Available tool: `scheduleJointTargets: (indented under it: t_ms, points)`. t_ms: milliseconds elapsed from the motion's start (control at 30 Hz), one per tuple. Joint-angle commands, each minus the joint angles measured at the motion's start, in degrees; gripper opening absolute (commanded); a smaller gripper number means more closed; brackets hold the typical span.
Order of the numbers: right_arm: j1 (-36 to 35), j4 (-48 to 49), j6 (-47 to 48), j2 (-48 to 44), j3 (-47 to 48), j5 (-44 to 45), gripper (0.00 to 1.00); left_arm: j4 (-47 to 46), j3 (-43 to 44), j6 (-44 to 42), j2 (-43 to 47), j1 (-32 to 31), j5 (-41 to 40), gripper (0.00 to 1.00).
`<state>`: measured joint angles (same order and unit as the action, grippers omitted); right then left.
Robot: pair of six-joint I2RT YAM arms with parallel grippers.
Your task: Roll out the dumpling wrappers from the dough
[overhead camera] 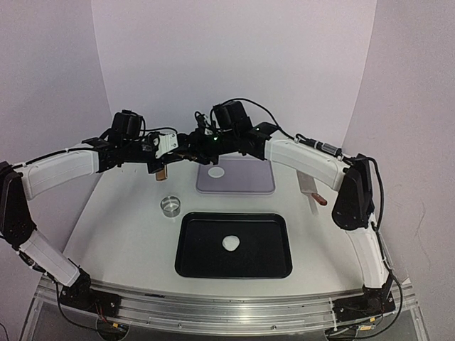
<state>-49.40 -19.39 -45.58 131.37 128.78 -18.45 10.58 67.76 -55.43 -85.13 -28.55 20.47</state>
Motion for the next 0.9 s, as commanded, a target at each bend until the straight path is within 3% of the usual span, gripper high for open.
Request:
scheduleJointTargets:
  t_ms: [0, 67, 267, 300, 367, 400, 533, 633, 733, 867]
  points:
    - [-0.6, -1.7, 0.7, 1.6, 2.1, -0.7, 0.13, -5.3, 4.1, 0.6, 0.5, -0.6, 2.8, 0.00]
    - [-0.6, -1.8, 1.0, 1.4, 1.7, -0.6, 0.00, -5.3, 4.1, 0.6, 0.6, -0.7, 3.1, 0.00]
    - [-0.5, -2.3, 3.5, -1.2, -1.3, 0.2, 0.00, -4.3, 3.6, 1.5, 0.9, -0.6, 3.8, 0.01]
    - [-0.3, -2.6, 4.4, -1.9, -2.0, 0.2, 0.00, -3.7, 3.3, 1.5, 1.2, -0.6, 4.7, 0.21]
    - [0.1, -3.7, 6.9, -4.3, -3.8, 0.5, 0.00, -1.4, 2.5, 2.0, 2.2, -0.6, 7.9, 0.81]
    - [0.3, -4.3, 9.3, -5.8, -5.0, 0.7, 0.00, 0.4, 2.5, 2.1, 2.6, -0.6, 9.9, 0.98]
    - [0.3, -7.7, 23.4, -14.1, -13.1, 4.1, 0.00, 10.6, 4.9, 3.7, 3.2, -0.5, 20.0, 1.00]
    - [-0.2, -11.0, 36.7, -23.3, -22.1, 11.7, 0.00, 18.1, 7.7, 8.0, 1.1, -0.5, 24.8, 0.99]
    - [-1.5, -14.6, 50.0, -31.4, -29.1, 18.2, 0.00, 25.8, 11.8, 10.1, -2.9, -0.5, 25.9, 0.98]
    - [-3.4, -19.9, 62.9, -38.5, -37.6, 23.9, 0.00, 32.6, 20.7, 14.9, -14.5, -0.9, 20.2, 0.84]
